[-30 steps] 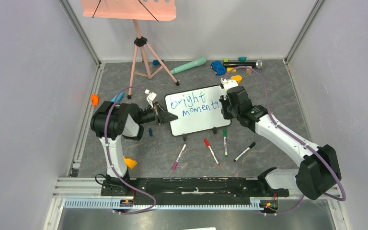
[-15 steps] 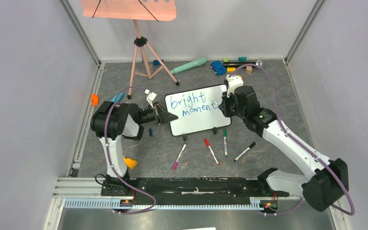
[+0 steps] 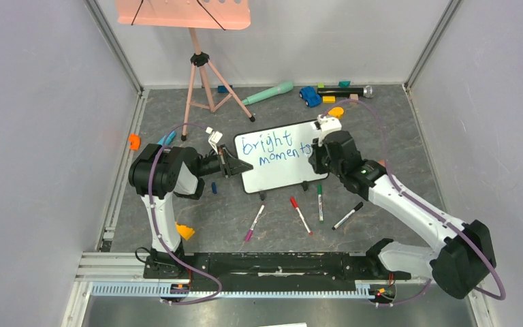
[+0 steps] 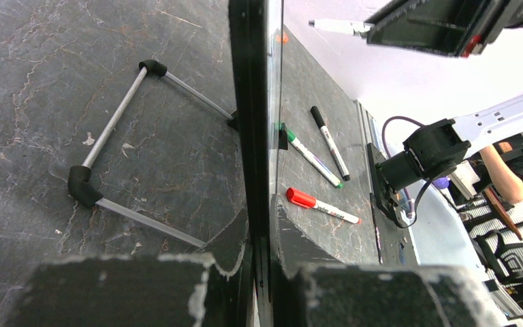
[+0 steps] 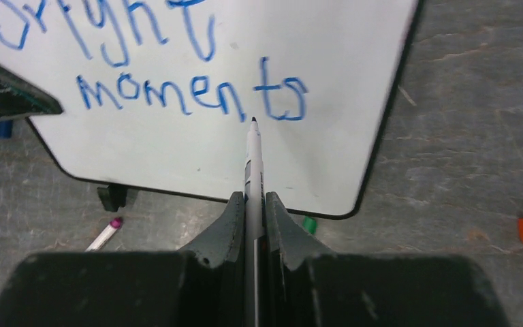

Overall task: Write a sentence on the whiteboard
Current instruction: Pick up the sentence from the whiteboard.

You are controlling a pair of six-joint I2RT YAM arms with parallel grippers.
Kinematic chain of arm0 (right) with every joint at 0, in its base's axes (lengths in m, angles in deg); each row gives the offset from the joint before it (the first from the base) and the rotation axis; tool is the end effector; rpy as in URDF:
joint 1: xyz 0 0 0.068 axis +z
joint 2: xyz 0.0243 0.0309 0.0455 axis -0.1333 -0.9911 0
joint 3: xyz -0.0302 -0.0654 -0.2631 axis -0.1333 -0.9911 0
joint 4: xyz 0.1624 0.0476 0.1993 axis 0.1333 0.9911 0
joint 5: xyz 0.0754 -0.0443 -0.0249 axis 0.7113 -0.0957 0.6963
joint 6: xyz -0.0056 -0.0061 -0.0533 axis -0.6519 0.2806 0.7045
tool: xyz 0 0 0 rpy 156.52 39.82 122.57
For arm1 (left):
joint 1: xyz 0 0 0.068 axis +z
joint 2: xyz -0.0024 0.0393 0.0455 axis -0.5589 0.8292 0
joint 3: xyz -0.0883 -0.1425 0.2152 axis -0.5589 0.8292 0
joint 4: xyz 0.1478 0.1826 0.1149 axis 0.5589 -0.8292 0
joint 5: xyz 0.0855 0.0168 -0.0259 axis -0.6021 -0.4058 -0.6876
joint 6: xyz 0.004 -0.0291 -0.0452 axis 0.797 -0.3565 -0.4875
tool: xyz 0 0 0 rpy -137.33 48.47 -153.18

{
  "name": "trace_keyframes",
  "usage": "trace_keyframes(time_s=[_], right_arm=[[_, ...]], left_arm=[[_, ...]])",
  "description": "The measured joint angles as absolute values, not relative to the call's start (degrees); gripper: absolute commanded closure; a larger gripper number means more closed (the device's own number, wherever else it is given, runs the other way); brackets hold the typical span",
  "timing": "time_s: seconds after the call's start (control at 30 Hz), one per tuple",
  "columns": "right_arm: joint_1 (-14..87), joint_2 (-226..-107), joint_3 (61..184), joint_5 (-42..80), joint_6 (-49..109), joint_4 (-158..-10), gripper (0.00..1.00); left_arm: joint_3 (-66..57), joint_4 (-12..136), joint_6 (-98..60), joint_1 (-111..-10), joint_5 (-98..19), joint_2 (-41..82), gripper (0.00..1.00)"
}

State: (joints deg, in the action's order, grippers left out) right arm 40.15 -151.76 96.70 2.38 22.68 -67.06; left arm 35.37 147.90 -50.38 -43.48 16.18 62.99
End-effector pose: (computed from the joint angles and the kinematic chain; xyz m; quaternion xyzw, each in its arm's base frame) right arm 0.2195 0.1334 0.2819 -0.1064 0.8742 0.1241 0.4573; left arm 0.3033 -0.0831 0.1132 0.1980 0.6704 -0.6003 0.3886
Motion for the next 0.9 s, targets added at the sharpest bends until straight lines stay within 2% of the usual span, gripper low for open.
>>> trace_keyframes(time_s=[0.3,0.63,0.9], right_arm=[[50.8,-159.8,96.8,4.0,22.7,-69.6,1.0],[56.3,-163.3,97.4,2.6,21.5,-71.8,1.0],[56.9,-164.9,98.2,0.3,20.9,-72.7,1.0]], left_arm=[[35.4,147.9,-50.4,-43.5,16.2,63.0,0.98],[35.4,147.9,-50.4,-43.5,16.2,63.0,0.98],[35.4,147.9,-50.4,-43.5,16.2,63.0,0.98]])
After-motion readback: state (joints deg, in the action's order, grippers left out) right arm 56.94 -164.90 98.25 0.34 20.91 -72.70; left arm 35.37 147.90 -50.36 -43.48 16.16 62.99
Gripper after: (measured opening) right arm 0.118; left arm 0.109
